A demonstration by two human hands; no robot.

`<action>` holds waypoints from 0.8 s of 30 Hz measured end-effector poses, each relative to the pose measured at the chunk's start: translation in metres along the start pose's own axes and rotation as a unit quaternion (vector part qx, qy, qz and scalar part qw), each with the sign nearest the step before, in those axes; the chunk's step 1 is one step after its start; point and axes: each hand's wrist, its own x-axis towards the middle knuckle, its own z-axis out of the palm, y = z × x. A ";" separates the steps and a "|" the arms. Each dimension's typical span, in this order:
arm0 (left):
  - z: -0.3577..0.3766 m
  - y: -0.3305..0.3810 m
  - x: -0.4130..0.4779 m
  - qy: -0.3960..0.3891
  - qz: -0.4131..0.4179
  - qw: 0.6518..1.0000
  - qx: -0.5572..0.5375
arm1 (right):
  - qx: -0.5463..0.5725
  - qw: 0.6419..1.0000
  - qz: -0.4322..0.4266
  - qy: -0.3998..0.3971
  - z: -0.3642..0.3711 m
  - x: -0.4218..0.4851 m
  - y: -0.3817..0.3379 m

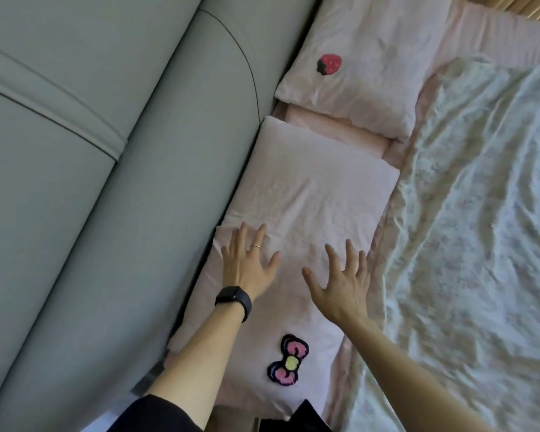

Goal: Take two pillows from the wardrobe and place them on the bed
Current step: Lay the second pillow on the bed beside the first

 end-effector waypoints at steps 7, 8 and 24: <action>0.107 -0.060 -0.023 0.033 -0.053 0.996 0.067 | -0.101 0.990 -0.061 -0.077 0.093 0.031 0.046; 0.120 -0.065 -0.022 0.037 -0.043 0.996 0.075 | -0.117 0.988 -0.070 -0.076 0.105 0.036 0.057; 0.118 -0.069 -0.032 0.035 -0.048 0.996 0.070 | -0.100 0.987 -0.125 -0.003 0.128 -0.006 0.054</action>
